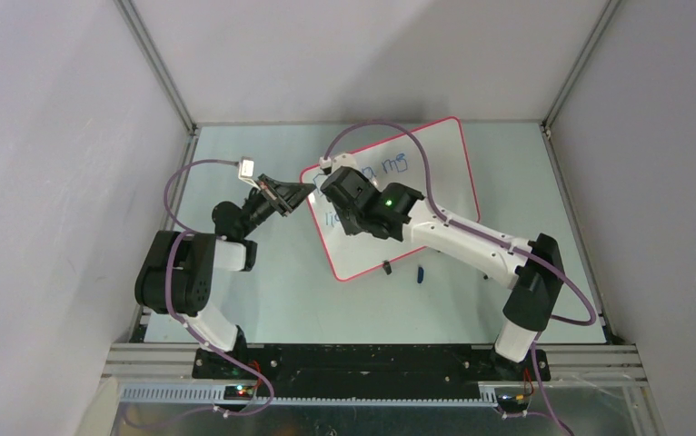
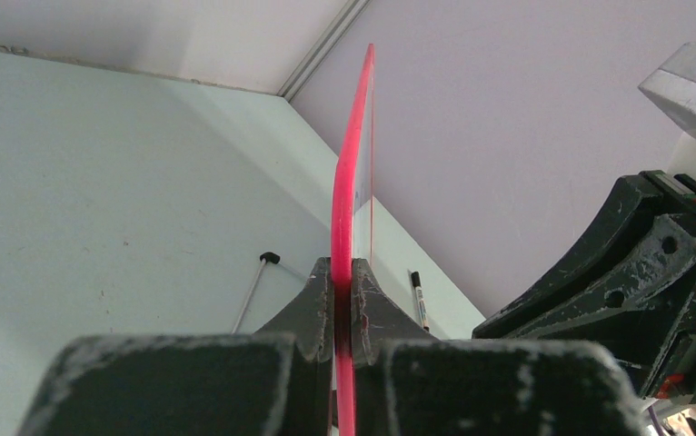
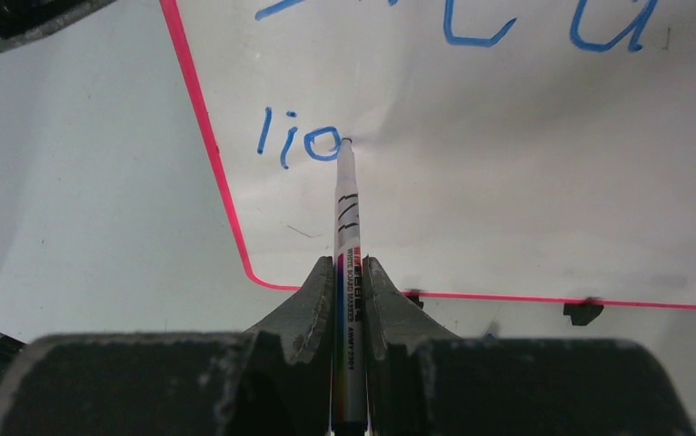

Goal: Write a sentence on the whiteboard

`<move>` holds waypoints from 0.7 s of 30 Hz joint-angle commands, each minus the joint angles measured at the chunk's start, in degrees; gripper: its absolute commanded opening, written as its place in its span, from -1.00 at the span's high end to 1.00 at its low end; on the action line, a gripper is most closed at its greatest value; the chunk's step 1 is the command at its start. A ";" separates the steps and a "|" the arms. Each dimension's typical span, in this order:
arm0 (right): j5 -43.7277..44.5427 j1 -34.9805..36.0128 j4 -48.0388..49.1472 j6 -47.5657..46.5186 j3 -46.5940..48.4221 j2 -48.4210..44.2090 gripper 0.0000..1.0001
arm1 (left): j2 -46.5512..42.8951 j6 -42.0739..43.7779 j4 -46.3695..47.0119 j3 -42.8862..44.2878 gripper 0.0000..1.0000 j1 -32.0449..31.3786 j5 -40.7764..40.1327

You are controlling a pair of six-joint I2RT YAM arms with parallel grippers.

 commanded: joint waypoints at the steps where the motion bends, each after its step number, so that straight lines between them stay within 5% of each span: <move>1: 2.04 -0.53 1.23 -1.24 3.50 -0.04 1.00 | -1.57 3.88 2.99 -0.57 1.00 -0.79 1.58; 21: 1.00 -0.47 1.11 0.69 -1.76 -1.39 1.00 | -1.67 3.96 3.01 -0.59 1.00 -0.75 1.59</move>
